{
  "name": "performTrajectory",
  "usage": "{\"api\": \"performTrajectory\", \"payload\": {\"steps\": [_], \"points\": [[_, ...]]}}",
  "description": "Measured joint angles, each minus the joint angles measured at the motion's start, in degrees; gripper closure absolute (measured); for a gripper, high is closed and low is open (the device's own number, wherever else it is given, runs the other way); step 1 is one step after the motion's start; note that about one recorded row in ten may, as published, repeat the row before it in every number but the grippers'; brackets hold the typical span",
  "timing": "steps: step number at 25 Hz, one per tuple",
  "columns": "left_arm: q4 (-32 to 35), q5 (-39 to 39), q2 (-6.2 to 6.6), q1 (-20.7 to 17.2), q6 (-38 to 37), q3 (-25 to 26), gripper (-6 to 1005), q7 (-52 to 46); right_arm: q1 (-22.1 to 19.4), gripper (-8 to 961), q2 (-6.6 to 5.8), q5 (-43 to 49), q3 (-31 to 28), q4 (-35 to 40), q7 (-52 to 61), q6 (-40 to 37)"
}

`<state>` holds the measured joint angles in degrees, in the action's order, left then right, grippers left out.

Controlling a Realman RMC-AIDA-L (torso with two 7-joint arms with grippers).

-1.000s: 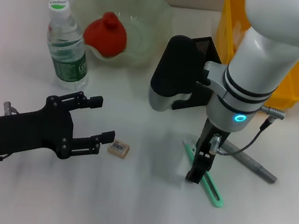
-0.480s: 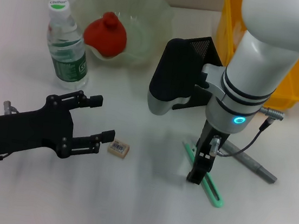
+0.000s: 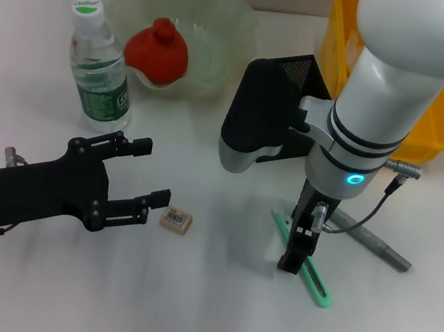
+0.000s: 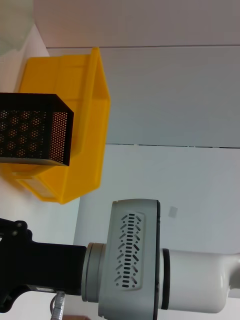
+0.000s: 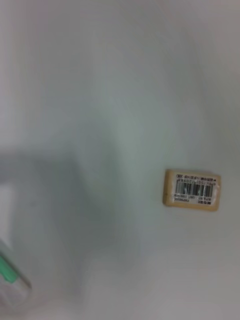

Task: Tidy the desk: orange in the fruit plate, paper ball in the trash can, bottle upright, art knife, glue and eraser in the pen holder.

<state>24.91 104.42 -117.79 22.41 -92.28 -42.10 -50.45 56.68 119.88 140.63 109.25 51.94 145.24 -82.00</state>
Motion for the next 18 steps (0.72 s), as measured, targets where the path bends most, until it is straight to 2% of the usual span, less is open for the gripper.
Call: {"api": "performTrajectory", "payload": {"steps": [10,14,18], "points": [[0.11,0.00,0.03,0.12,0.00,0.09,215,0.00,-0.10,220,0.00,0.63,0.12,0.61,0.00,0.12],[0.14,0.00,0.09,0.18,0.00,0.09,215,0.00,-0.16,457,0.00,0.90,0.20,0.71,0.00,0.12],[0.19,0.00,0.10,0.27,0.00,0.09,215,0.00,-0.17,598,0.00,0.92,0.20,0.71,0.00,0.11]]}}
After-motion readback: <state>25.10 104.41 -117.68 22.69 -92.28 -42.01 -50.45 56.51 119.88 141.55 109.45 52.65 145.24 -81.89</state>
